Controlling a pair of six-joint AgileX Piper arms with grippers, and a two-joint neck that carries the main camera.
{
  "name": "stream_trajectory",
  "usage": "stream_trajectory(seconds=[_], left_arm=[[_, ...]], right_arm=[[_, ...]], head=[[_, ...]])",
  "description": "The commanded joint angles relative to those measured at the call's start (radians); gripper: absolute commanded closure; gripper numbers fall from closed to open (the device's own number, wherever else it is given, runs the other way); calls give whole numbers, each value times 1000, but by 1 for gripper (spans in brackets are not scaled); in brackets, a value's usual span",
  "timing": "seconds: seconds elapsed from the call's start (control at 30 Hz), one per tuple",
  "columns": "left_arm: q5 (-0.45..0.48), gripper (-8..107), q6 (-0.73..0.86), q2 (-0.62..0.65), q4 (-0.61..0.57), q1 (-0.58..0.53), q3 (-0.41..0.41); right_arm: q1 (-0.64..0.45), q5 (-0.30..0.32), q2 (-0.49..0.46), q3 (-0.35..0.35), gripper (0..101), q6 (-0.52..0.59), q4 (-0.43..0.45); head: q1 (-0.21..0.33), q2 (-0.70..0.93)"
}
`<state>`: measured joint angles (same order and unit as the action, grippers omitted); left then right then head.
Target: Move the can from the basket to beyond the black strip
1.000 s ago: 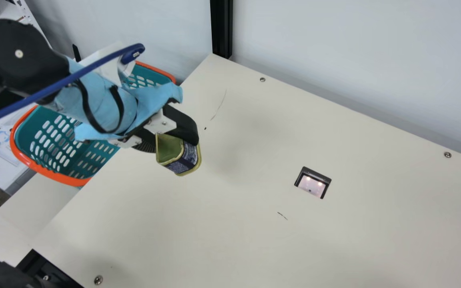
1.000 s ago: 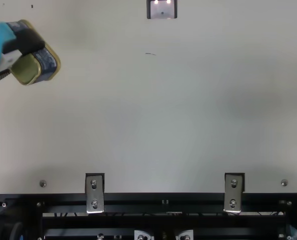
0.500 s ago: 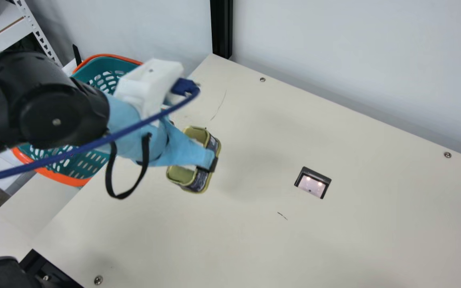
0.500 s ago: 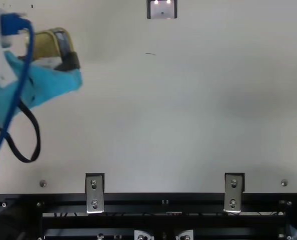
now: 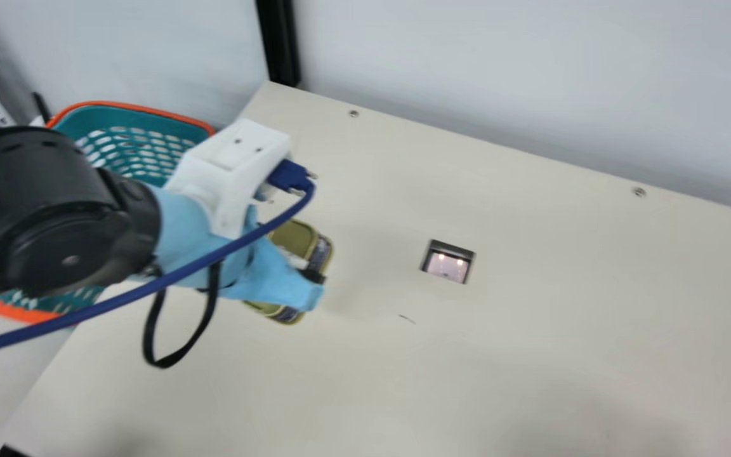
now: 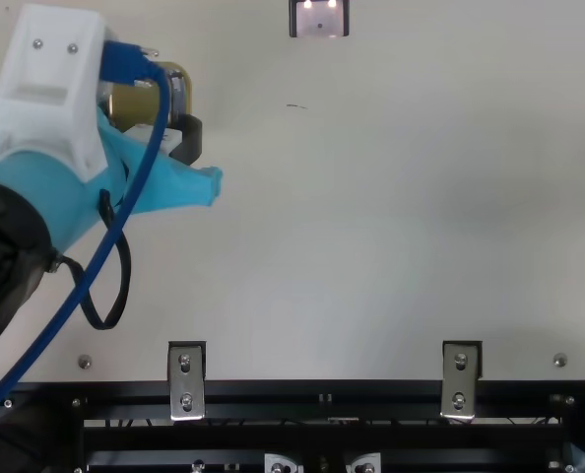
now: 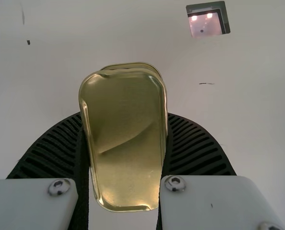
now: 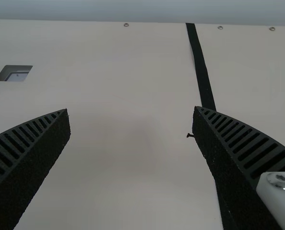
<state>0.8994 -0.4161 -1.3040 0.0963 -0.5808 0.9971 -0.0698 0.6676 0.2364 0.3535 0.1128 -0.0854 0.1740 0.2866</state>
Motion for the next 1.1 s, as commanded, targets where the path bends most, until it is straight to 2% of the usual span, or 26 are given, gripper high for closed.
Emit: stream_trajectory(seconds=[0.0, 0.23, 0.4, 0.6, 0.97, 1.07], left_arm=[[0, 89, 7, -6, 2, -5, 6], [-3, 89, 36, -33, 4, -28, 25], [-6, 89, 68, -52, -5, -45, 36], [-20, 89, 134, -80, -22, -75, 34], [-23, 89, 141, -96, -17, -78, 38], [-41, 89, 167, -94, 26, -92, 36]], right_arm=[[0, 0, 0, 0, 0, 0, 0], [0, 0, 0, 0, 0, 0, 0], [0, 0, 0, 0, 0, 0, 0], [0, 0, 0, 0, 0, 0, 0], [0, 0, 0, 0, 0, 0, 0], [0, 0, 0, 0, 0, 0, 0]], head=[[-4, -48], [-42, -195], [-87, -264], [-87, -264], [-87, -264], [-87, -264]])
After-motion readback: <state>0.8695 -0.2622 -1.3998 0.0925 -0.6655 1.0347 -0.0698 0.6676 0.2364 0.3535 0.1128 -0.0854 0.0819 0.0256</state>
